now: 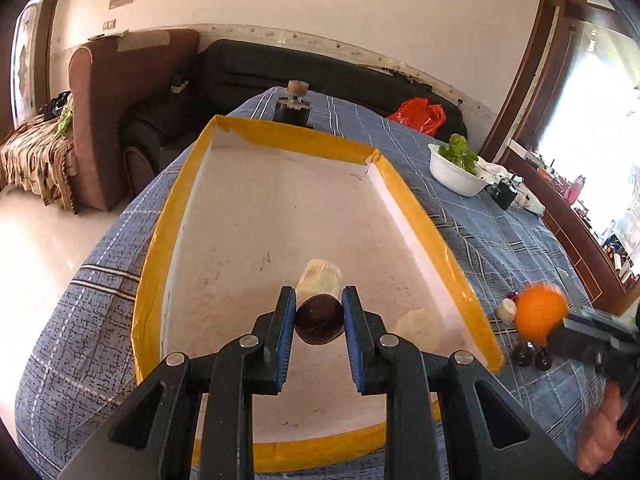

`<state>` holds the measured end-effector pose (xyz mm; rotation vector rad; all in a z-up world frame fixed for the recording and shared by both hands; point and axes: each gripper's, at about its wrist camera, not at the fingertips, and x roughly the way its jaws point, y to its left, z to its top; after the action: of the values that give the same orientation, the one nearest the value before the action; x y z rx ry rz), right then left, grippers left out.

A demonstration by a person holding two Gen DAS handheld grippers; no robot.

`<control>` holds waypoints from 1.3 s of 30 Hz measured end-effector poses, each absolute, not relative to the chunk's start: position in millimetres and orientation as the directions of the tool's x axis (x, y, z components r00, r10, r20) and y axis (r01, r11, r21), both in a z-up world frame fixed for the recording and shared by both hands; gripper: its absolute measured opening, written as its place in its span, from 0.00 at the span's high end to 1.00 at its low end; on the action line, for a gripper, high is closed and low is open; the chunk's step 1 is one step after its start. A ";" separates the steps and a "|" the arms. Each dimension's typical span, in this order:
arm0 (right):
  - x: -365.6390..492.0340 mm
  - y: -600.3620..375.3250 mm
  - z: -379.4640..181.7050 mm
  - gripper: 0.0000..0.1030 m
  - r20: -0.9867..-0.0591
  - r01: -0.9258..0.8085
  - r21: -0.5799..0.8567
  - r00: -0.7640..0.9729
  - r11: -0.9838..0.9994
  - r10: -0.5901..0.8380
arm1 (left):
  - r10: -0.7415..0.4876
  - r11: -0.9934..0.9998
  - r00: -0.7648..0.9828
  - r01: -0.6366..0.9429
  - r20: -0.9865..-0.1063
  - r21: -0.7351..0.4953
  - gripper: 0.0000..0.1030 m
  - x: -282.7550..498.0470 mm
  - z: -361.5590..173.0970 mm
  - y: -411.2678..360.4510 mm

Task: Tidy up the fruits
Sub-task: 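Lower the dark plum into the tray with the left tool while the right tool drops the orange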

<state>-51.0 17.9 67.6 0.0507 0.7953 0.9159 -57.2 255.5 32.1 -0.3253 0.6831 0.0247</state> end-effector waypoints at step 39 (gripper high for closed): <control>13.4 56.5 28.1 0.63 -0.650 -0.593 0.464 0.278 0.659 0.708 | -0.125 0.986 0.692 0.006 -0.711 -0.168 0.64 -40.0 15.6 218.1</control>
<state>13.4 56.5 28.1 0.1399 0.9472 0.8762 -40.0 218.1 15.6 -0.1570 0.8038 -0.0732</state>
